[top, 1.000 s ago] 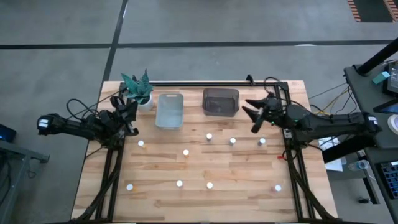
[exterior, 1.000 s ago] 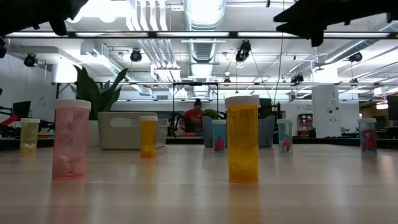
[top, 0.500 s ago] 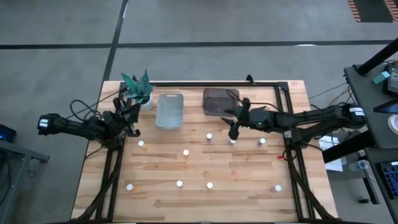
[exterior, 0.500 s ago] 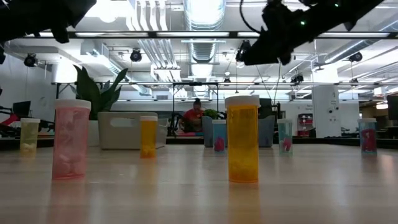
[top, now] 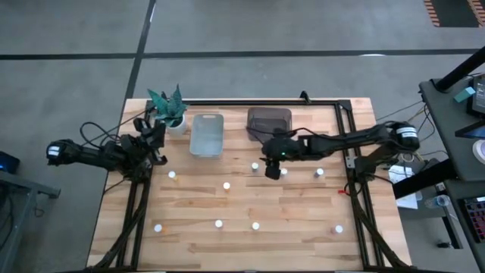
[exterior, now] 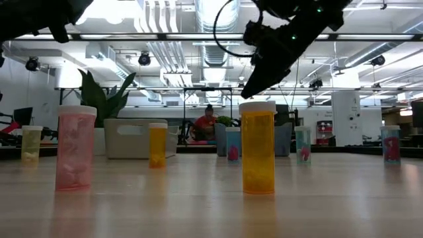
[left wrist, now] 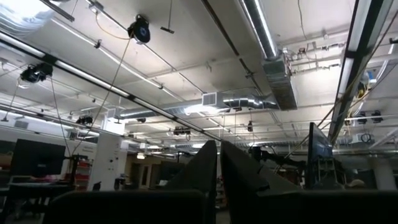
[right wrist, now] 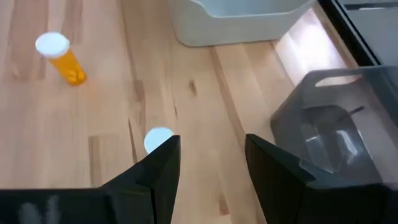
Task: Pick and place medicine bottles into bin by pill shape (circle, oval)
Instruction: Put the left blue capsule bottle into the black bin, then put the top orange tablet bottle into the gray bin
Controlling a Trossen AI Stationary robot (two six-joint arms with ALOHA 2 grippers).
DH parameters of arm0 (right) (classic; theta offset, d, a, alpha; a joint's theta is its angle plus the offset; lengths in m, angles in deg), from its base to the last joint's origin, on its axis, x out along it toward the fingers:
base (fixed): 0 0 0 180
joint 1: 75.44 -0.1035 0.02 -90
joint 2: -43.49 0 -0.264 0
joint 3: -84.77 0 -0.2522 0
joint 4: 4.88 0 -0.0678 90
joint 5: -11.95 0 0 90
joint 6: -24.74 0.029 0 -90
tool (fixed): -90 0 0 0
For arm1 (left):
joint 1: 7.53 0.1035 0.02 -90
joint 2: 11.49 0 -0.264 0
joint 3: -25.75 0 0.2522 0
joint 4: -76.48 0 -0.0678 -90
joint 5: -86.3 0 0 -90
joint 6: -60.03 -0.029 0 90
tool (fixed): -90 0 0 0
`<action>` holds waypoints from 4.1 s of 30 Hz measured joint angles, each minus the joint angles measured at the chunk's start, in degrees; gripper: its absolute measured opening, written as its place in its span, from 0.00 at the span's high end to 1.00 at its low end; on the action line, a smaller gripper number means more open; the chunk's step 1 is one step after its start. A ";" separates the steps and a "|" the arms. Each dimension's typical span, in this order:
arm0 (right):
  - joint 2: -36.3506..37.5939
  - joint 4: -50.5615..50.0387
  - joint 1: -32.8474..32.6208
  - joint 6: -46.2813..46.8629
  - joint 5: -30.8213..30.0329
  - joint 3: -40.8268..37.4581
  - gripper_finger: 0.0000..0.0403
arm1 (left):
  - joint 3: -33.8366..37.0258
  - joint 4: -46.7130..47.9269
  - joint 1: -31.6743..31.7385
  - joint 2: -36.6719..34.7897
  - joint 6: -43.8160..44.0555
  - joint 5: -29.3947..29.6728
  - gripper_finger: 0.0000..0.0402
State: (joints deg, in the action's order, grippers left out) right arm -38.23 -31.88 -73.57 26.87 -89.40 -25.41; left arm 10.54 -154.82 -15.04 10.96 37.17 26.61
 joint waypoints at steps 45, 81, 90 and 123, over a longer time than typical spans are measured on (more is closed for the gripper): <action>-16.58 -6.77 -0.26 0.85 6.41 10.31 0.70 | 0.00 -0.03 0.00 0.36 -0.08 0.17 0.98; -15.91 -8.67 27.31 -10.15 10.20 18.70 0.71 | 0.00 -0.42 0.00 0.27 -0.08 0.21 0.98; -20.05 -8.21 30.18 -11.15 10.31 19.45 0.71 | 0.00 -0.44 0.00 0.27 -0.08 0.22 0.98; -7.50 -16.59 22.68 -8.12 10.30 15.46 0.58 | 0.00 -0.42 0.00 0.29 -0.08 0.22 0.98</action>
State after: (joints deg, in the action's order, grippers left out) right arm -45.73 -48.47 -50.88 18.75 -79.10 -9.94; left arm 10.54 -155.23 -15.04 11.25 37.09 26.82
